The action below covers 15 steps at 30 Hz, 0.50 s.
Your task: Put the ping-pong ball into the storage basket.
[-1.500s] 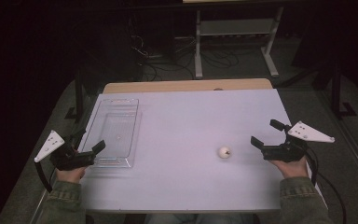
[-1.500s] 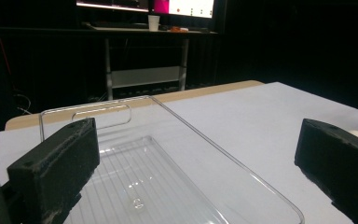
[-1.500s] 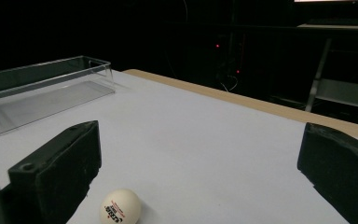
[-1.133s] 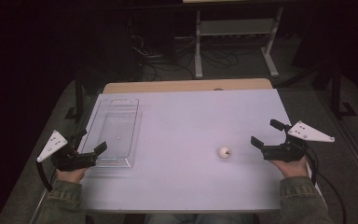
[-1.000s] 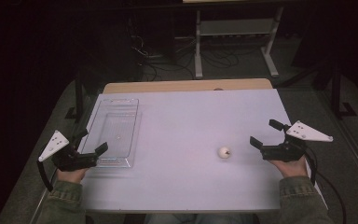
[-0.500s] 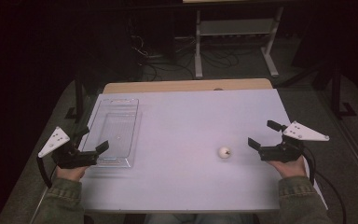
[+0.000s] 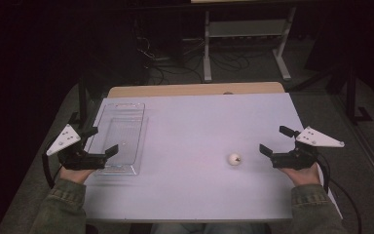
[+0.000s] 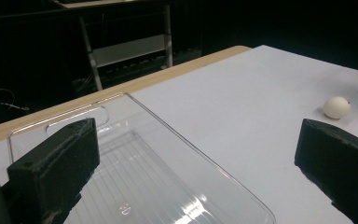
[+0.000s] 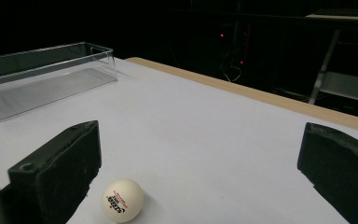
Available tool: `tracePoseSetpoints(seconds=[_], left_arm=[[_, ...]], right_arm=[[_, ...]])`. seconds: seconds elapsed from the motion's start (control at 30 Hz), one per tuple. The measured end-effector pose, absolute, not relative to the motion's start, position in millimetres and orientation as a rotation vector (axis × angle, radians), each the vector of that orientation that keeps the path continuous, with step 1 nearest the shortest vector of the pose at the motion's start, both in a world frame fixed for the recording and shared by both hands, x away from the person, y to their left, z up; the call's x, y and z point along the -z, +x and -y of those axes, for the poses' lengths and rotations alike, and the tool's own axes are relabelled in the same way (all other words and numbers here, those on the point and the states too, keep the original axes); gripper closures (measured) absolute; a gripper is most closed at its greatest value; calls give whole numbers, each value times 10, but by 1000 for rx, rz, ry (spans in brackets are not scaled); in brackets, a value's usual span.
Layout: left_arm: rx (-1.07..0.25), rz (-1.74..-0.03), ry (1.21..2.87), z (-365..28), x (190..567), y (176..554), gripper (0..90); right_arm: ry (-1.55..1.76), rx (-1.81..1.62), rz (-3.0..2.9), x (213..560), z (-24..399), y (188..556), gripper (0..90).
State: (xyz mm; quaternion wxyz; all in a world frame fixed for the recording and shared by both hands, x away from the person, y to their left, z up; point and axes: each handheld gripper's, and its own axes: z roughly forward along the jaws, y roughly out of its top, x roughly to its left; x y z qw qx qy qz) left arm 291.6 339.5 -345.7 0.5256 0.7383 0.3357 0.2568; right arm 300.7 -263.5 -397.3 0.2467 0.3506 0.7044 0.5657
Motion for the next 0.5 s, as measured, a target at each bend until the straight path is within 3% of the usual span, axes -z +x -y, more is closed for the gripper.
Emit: tracePoseSetpoints(seconds=[0.5], left_arm=[[-608, -791, 1809, -3359, 3366, 2969, 0]], right_arm=[[963, -1542, -1922, 3977, 2639, 3008, 0]])
